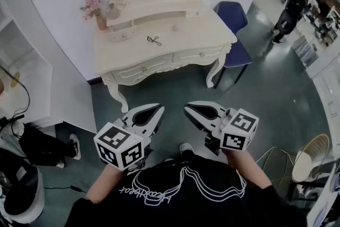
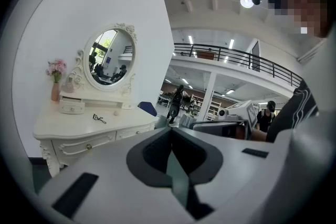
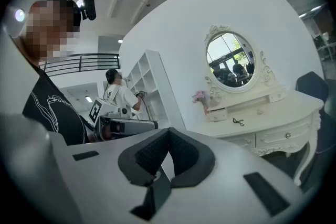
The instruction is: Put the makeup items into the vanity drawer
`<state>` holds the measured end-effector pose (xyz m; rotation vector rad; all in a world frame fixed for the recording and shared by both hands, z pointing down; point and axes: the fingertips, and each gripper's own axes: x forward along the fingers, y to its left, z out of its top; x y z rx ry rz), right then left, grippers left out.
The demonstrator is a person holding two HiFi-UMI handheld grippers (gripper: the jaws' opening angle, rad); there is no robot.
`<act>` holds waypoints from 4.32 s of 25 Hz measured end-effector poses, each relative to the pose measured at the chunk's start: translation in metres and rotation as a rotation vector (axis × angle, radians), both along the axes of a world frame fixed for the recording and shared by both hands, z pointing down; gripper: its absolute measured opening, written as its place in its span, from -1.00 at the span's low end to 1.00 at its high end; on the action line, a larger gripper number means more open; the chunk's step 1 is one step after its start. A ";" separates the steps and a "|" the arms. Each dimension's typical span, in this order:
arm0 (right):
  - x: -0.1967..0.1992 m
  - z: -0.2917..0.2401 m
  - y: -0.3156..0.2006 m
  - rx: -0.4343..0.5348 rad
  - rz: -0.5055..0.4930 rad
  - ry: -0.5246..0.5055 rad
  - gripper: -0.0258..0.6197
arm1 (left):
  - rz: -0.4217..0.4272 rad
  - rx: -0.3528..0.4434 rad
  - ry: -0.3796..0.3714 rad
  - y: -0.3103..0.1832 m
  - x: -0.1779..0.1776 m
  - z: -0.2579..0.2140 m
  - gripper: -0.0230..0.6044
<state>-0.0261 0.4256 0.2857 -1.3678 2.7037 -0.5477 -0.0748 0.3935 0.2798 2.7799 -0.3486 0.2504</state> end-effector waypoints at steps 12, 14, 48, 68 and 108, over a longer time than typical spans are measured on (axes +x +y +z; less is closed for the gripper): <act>-0.001 -0.008 -0.015 0.017 -0.008 0.013 -0.91 | -0.011 -0.007 0.019 -0.021 0.000 -0.007 -0.92; 0.000 -0.002 -0.021 0.006 -0.015 0.008 -0.91 | -0.021 -0.007 0.014 -0.029 0.002 -0.004 -0.92; 0.154 0.043 -0.380 -0.100 -0.181 -0.123 -0.88 | -0.233 -0.163 -0.133 -0.363 0.134 0.057 -0.92; 0.133 0.084 -0.451 -0.191 -0.279 -0.006 -0.50 | -0.314 -0.199 -0.093 -0.415 0.097 0.068 -0.92; 0.123 0.261 -0.487 -0.357 -0.312 0.662 -0.77 | -0.311 -0.354 -0.205 -0.489 0.064 0.139 -0.92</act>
